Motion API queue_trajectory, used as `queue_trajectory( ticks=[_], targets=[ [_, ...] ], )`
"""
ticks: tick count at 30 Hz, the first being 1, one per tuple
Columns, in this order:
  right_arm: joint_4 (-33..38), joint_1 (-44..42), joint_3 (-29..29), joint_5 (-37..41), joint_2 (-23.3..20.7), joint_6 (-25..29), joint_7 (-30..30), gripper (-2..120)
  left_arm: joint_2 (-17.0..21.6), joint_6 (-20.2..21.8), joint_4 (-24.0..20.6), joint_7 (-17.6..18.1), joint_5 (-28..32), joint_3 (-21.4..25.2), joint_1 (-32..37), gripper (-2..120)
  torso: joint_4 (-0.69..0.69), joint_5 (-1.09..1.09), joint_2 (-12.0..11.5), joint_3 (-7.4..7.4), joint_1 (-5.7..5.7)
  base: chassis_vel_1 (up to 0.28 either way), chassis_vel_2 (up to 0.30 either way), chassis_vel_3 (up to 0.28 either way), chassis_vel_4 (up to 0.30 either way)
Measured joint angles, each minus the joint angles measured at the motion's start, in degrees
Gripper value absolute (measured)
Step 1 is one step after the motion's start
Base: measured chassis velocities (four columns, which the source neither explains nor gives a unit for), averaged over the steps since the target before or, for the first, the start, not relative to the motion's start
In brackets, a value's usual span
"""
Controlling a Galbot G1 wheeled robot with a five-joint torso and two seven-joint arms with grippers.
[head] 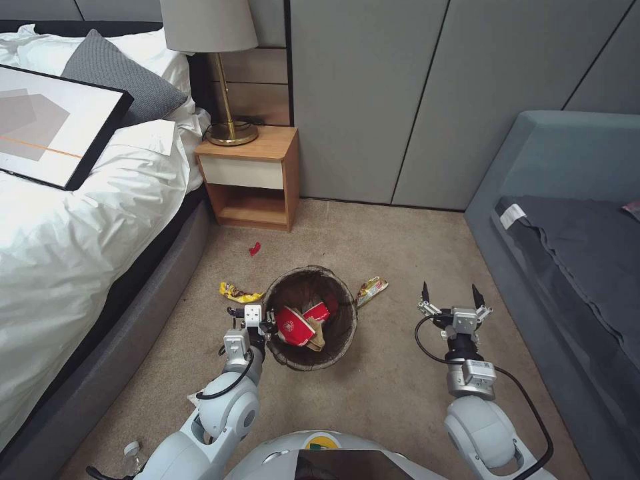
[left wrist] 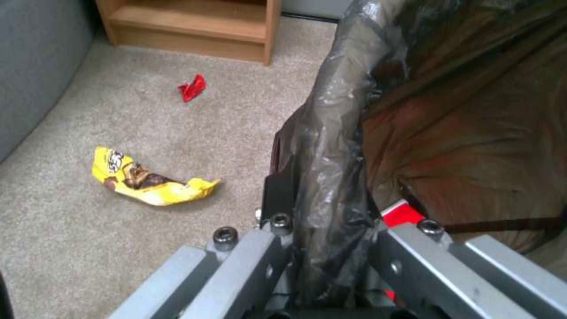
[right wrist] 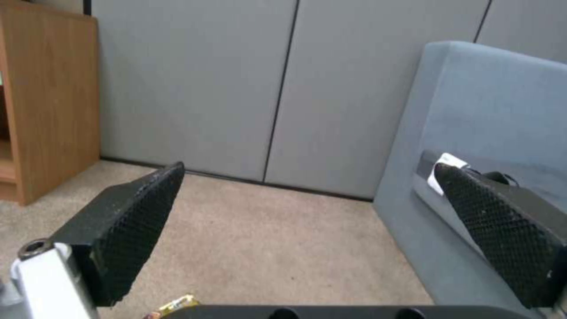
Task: Pick up the trash bin, then pick up the garbage from the floor and place it into the trash bin.
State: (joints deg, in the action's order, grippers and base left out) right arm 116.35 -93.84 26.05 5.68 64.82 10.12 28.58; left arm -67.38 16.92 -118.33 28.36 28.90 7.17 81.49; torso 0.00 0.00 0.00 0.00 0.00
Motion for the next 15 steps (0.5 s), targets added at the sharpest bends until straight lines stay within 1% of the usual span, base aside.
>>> queue_trajectory(
  ticks=[2,7,10,15],
  targets=[
    [-0.19,0.27,-0.1,0.0,-0.03,-0.02,0.0,100,-0.03,0.0,-0.02,0.02,-0.01,0.0,0.01,2,0.0,0.0,0.0,0.0,0.0,0.0,0.0,0.0,0.0],
    [-0.3,0.88,-0.28,0.0,-0.25,-0.08,-0.06,100,-0.11,0.0,-0.07,0.04,-0.02,0.05,0.07,2,-0.01,0.0,0.0,0.0,0.0,-0.059,0.076,0.054,-0.045],
    [-0.34,1.15,-0.37,0.01,-0.4,-0.13,-0.07,100,-0.13,0.0,-0.08,0.05,-0.02,0.09,0.07,2,0.0,0.01,0.0,0.0,0.0,-0.148,0.127,0.105,-0.137],
    [-0.35,1.5,-0.66,0.02,-0.51,-0.28,-0.09,100,-0.14,0.0,-0.16,0.07,-0.02,0.15,0.09,2,0.01,0.02,0.0,0.01,0.01,-0.211,0.198,0.188,-0.204]
  ],
)
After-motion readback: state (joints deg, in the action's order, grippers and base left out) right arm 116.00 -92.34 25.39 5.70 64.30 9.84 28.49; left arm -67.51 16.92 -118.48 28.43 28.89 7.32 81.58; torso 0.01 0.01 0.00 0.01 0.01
